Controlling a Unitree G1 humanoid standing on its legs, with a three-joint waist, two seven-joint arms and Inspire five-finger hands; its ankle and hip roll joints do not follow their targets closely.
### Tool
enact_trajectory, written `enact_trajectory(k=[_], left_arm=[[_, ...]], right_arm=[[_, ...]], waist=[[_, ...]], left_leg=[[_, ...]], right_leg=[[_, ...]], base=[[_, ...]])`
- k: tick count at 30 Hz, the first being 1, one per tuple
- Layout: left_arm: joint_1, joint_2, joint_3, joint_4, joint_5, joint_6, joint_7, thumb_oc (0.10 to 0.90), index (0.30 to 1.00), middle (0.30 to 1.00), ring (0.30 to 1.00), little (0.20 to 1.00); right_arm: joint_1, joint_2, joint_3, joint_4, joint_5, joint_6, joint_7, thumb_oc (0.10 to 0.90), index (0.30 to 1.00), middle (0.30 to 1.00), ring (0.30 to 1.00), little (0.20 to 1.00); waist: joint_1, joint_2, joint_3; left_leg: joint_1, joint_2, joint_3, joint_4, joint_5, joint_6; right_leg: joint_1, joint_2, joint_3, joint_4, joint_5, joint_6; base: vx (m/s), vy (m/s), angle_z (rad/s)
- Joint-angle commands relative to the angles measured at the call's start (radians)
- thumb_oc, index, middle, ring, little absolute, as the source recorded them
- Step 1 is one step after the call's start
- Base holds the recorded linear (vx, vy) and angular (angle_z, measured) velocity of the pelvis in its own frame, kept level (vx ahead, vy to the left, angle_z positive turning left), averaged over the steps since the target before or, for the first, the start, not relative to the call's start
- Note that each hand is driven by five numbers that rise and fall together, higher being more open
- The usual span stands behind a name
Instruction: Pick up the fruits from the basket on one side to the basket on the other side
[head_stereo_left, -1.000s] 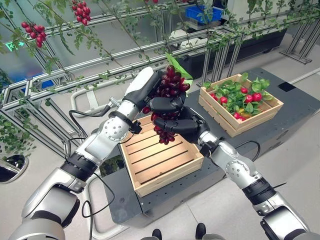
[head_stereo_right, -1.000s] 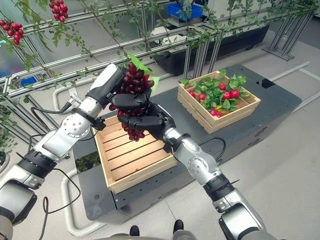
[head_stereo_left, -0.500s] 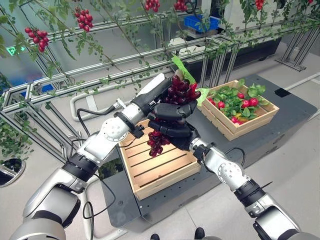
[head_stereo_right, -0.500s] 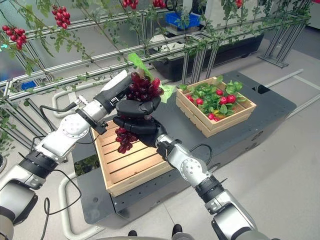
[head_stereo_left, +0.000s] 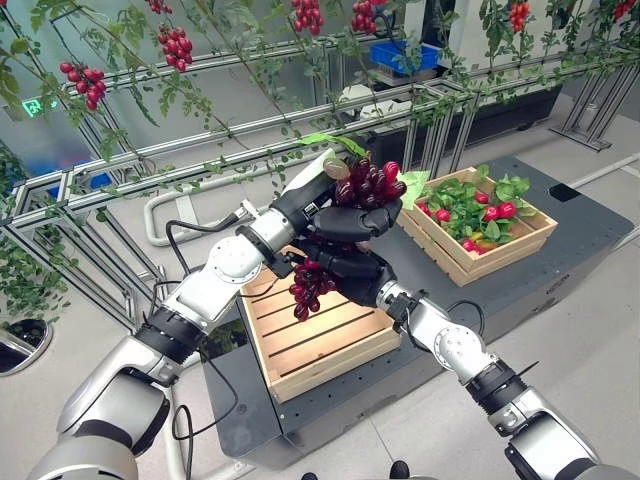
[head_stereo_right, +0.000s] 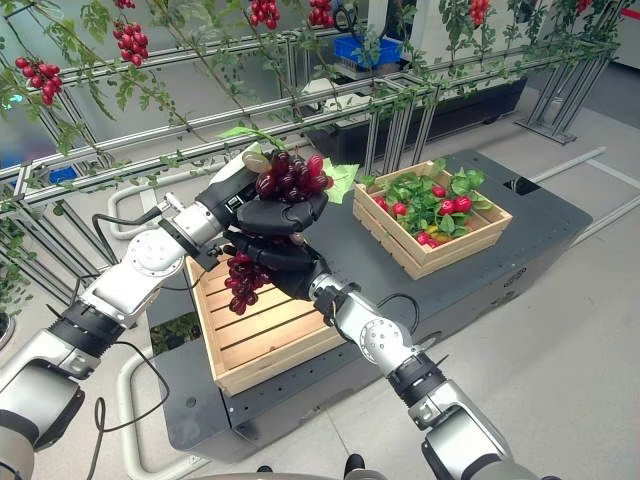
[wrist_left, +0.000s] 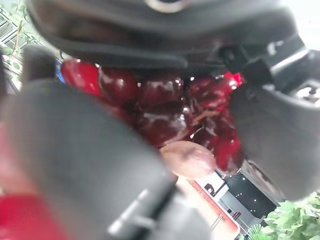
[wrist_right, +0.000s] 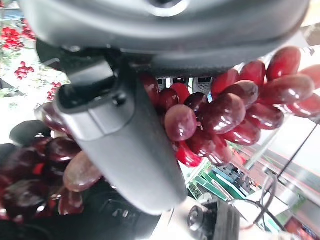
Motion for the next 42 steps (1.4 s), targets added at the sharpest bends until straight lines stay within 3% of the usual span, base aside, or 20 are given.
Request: enact_trajectory(k=[1,14,24,28,35,39,42], left_arm=[[-0.170,-0.095,-0.027,0.063,-0.070,-0.109,0.008,0.800,0.900,0.900,0.900,0.900],[-0.046,-0.106,0.031,0.145,-0.036,-0.123,0.020,0.800,0.900,0.900,0.900,0.900],[0.040,-0.093,0.080,0.137,-0.043,-0.143,0.007,0.800,0.900,0.900,0.900,0.900],[0.081,-0.095,0.112,0.100,-0.135,-0.152,-0.029,0.800,0.900,0.900,0.900,0.900],[0.258,-0.178,0.234,-0.060,-0.277,-0.174,-0.052,0.800,0.900,0.900,0.900,0.900],[0.343,-0.220,0.311,-0.150,-0.344,-0.208,-0.011,0.800,0.900,0.900,0.900,0.900],[0.388,-0.249,0.345,-0.198,-0.299,-0.230,0.065,0.800,0.900,0.900,0.900,0.900]], right_arm=[[-0.165,0.150,-0.069,0.016,-0.009,-0.172,-0.008,0.400,0.300,0.300,0.300,0.300],[-0.090,0.124,-0.096,0.018,-0.139,-0.223,-0.032,0.400,0.300,0.300,0.300,0.300],[-0.016,0.090,-0.139,0.022,-0.142,-0.229,-0.020,0.400,0.300,0.300,0.300,0.300],[0.019,0.074,-0.164,0.021,-0.174,-0.225,-0.012,0.400,0.300,0.300,0.300,0.300],[0.121,0.053,-0.224,0.007,-0.244,-0.211,0.002,0.400,0.300,0.300,0.300,0.300],[0.173,0.040,-0.271,0.000,-0.274,-0.203,-0.009,0.400,0.300,0.300,0.300,0.300],[0.199,0.042,-0.301,0.011,-0.287,-0.207,-0.024,0.400,0.300,0.300,0.300,0.300]], waist=[[0.014,-0.013,-0.109],[0.007,-0.015,-0.103],[0.000,-0.019,-0.098],[-0.001,-0.023,-0.097],[0.005,-0.036,-0.093],[0.010,-0.044,-0.090],[0.015,-0.049,-0.083]], left_leg=[[0.016,-0.036,-0.024,0.002,-0.139,0.011],[0.012,-0.034,-0.015,0.002,-0.137,0.013],[0.009,-0.032,-0.001,0.002,-0.135,0.016],[0.008,-0.031,0.002,0.002,-0.137,0.017],[0.015,-0.030,0.003,0.002,-0.142,0.021],[0.016,-0.030,0.000,0.002,-0.147,0.022],[0.019,-0.028,-0.003,0.002,-0.149,0.022]], right_leg=[[0.094,-0.043,0.006,0.002,-0.154,0.020],[0.085,-0.043,0.011,0.002,-0.148,0.021],[0.076,-0.042,0.019,0.002,-0.141,0.023],[0.071,-0.042,0.020,0.002,-0.139,0.025],[0.072,-0.040,0.027,0.002,-0.138,0.025],[0.073,-0.039,0.028,0.002,-0.140,0.023],[0.075,-0.037,0.028,0.002,-0.140,0.021]], base=[[0.00,0.000,0.00],[0.00,0.000,0.00],[0.00,0.002,-0.01],[0.01,0.003,-0.04],[0.02,0.000,-0.05],[0.03,-0.009,-0.01],[0.01,-0.004,-0.01]])
